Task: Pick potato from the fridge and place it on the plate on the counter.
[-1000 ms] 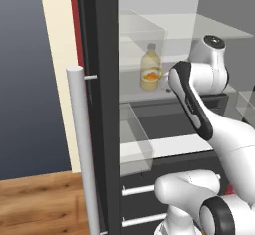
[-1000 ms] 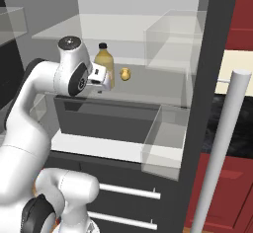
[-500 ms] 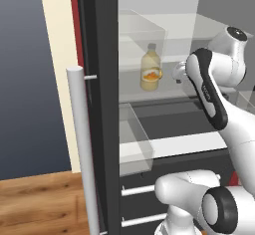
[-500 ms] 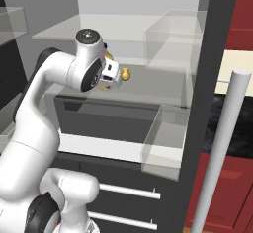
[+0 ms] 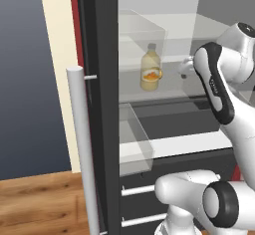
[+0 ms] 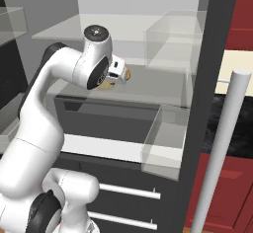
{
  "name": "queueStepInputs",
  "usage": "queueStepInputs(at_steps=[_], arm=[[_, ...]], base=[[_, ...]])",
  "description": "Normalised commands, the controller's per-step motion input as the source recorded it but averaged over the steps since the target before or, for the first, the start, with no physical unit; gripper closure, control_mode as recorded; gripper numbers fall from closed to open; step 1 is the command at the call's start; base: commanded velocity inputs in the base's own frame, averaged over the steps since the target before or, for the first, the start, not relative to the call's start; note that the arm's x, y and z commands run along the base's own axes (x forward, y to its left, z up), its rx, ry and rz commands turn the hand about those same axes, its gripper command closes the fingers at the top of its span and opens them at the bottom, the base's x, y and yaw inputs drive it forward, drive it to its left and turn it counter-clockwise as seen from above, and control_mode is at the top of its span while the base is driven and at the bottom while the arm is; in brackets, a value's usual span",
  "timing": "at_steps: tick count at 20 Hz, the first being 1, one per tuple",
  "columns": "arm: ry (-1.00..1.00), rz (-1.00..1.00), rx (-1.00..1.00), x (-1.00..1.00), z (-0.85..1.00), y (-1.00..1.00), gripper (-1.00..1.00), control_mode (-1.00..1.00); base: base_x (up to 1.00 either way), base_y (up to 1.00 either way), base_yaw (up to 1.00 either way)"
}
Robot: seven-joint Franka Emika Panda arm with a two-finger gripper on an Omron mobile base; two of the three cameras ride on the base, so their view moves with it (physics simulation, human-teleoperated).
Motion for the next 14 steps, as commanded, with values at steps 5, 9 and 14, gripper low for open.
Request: queueStepInputs(at_steps=[5, 9, 14], arm=[[-0.18, 0.0, 0.0, 0.06, -0.11, 0.0, -1.0, -1.0], [-0.08, 0.04, 0.0, 0.16, -0.06, -0.05, -1.0, -1.0], [0.0, 0.12, 0.0, 0.22, 0.0, -0.17, -1.0, -1.0]], base=[[0.0, 0.0, 0.0], [0.0, 0.0, 0.0], [0.0, 0.0, 0.0]])
